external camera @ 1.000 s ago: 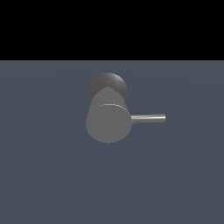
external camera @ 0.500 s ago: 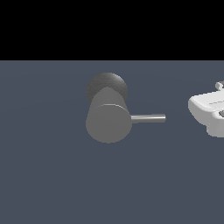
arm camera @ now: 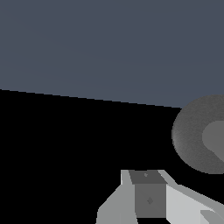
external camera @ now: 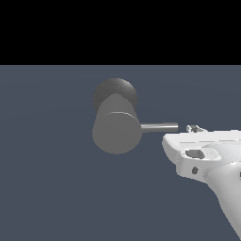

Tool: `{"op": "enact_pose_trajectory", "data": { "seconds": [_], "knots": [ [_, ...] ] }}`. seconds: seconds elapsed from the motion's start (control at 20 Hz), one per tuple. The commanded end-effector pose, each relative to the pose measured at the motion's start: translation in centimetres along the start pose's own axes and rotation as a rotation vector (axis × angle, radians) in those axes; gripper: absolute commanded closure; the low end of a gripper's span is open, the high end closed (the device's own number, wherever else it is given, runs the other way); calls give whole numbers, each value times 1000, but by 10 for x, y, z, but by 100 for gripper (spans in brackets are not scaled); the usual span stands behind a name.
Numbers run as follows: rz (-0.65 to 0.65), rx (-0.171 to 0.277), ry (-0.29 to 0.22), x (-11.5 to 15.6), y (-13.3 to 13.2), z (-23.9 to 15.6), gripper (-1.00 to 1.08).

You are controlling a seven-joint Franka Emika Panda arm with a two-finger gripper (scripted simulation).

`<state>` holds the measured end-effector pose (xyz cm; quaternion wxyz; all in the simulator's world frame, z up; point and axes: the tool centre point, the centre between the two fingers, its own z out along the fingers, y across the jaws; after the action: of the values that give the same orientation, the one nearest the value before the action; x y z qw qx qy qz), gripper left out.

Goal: Turn on the faucet by rotating a designated handle.

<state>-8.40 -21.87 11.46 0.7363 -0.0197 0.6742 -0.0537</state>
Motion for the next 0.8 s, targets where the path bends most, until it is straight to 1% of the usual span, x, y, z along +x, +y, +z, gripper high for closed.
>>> {"op": "enact_pose_trajectory", "data": {
  "seconds": [0.0,0.15,0.3,0.55,0.75],
  "knots": [
    [38,-21,36,16,19,-4,108],
    [69,-41,64,27,35,-7,108],
    [87,-53,81,34,45,-9,108],
    [88,-54,82,34,46,-9,108],
    [90,-78,80,31,60,-8,108]
  ]
}}
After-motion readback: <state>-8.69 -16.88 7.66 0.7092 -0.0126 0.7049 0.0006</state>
